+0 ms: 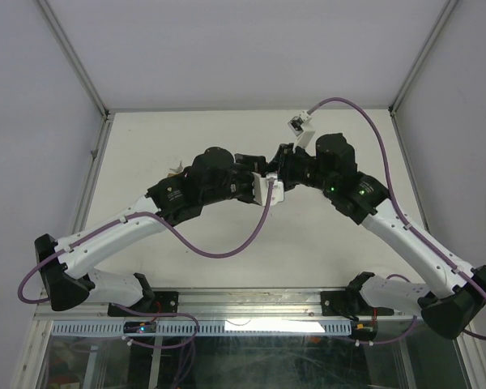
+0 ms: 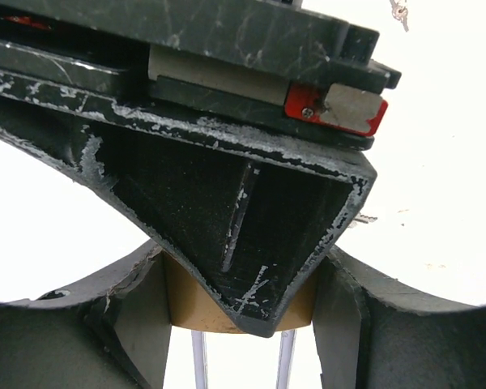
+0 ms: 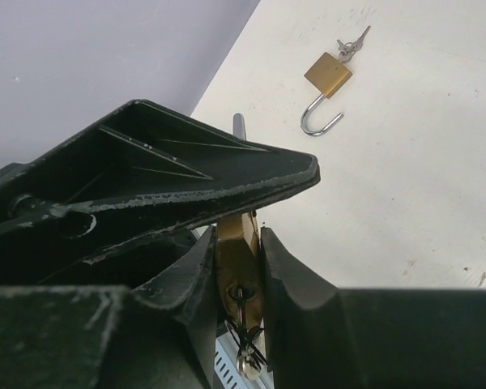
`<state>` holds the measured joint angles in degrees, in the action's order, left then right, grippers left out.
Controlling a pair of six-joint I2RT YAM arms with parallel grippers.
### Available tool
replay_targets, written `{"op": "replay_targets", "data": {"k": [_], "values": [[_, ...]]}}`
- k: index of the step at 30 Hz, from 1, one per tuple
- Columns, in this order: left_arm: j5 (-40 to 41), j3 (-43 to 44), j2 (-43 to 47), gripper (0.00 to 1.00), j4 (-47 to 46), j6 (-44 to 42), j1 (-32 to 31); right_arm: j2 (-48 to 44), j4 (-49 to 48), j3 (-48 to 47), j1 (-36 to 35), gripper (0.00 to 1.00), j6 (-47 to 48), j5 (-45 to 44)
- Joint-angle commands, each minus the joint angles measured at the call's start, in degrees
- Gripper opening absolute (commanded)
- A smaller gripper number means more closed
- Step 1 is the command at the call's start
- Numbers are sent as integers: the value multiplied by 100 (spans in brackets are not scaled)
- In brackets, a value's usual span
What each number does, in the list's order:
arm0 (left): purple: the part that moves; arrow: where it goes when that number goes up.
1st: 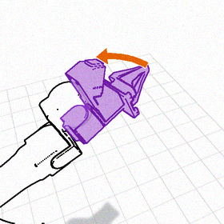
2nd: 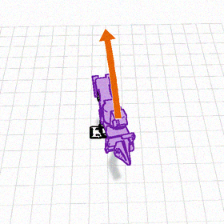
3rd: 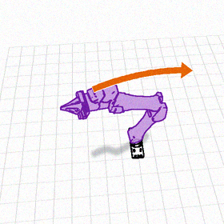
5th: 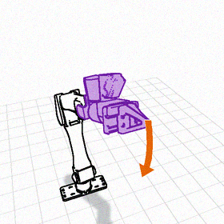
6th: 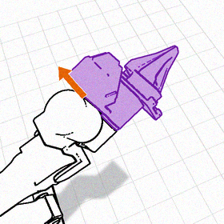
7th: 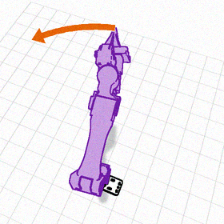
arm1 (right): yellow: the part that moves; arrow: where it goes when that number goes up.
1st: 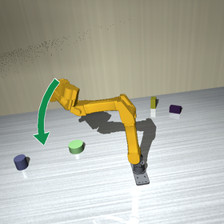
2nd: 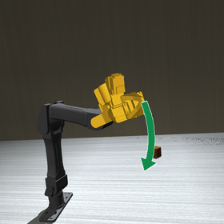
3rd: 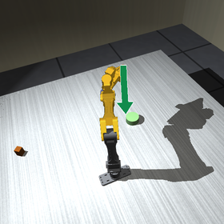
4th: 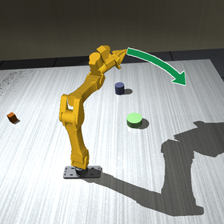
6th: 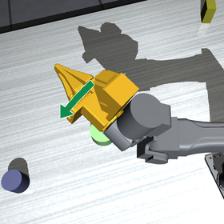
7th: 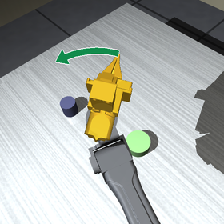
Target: Unlock with the key
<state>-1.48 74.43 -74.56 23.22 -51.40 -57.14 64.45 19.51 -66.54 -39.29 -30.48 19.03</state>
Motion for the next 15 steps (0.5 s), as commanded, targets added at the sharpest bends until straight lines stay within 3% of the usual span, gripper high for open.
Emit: {"op": "replay_targets", "data": {"k": [1,2,3,9,15], "values": [[-251,322,206,51,-603,271,-42,-309,-461,-72,107,0,-318,-415],[-295,274,248,91,-600,383,-42,-367,-449,-15,216,0,-406,-343],[-341,216,313,98,-573,469,-36,-426,-452,51,392,0,-504,-193],[-1657,-362,1083,99,-133,973,787,-544,-750,279,1604,0,-787,1986],[-1800,-1189,1732,98,-434,-609,951,-390,-623,-6,1887,0,-862,2828]]}}
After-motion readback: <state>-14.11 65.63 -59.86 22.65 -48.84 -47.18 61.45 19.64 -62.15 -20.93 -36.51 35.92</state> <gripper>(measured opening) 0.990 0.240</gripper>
